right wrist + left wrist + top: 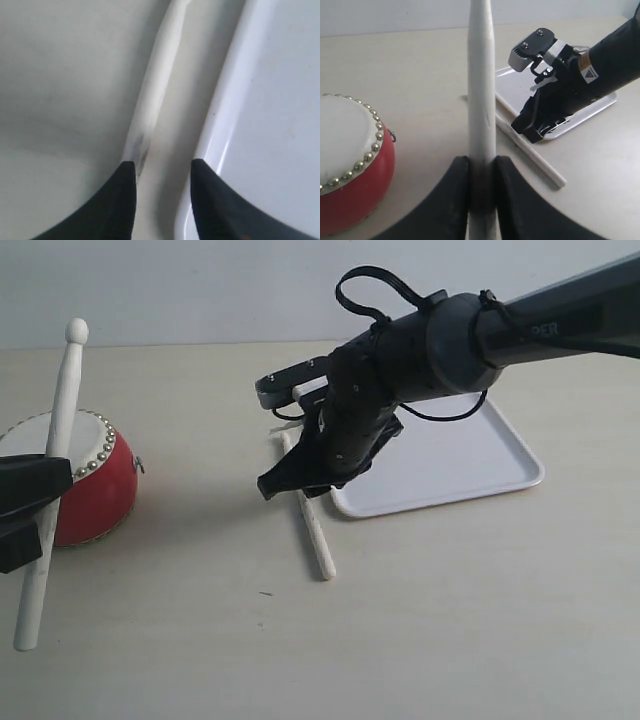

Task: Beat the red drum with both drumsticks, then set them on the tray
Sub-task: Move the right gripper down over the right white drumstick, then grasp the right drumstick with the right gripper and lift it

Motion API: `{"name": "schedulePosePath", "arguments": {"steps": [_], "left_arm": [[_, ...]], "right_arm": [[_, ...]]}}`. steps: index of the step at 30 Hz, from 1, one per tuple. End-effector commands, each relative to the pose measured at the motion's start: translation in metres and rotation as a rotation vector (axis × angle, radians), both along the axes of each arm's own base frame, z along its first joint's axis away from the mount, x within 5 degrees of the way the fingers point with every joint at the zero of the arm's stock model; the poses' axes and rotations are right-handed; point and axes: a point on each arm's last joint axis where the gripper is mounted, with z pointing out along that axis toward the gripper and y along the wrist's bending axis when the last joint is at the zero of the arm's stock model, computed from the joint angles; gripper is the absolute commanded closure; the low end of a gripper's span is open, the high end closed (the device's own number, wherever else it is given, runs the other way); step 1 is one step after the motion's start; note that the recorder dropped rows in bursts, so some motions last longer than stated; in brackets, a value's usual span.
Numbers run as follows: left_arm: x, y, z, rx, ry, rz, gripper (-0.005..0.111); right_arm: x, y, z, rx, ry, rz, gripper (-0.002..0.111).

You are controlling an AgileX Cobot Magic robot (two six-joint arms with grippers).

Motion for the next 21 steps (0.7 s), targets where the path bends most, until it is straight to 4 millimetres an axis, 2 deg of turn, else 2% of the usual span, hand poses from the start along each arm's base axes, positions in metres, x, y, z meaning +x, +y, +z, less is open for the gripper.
{"name": "schedulePosePath", "arguments": {"steps": [1,6,17,21], "left_arm": [[0.0,0.0,-0.001,0.0,0.001,-0.002,0.107],[0.0,0.0,-0.001,0.001,-0.001,-0.002,0.107],[0.0,0.0,-0.001,0.002,0.001,-0.002,0.107],[0.0,0.0,-0.001,0.004,0.004,-0.002,0.107]], "right_arm": [[0.001,0.004,-0.005,0.028,0.022,0.005,0.072],[0.0,0.006,-0.016,0.029,0.041,0.017,0.072],[0.001,0.006,-0.016,0.033,0.034,0.017,0.072],[0.001,0.006,-0.016,0.03,0.039,0.017,0.079]]}}
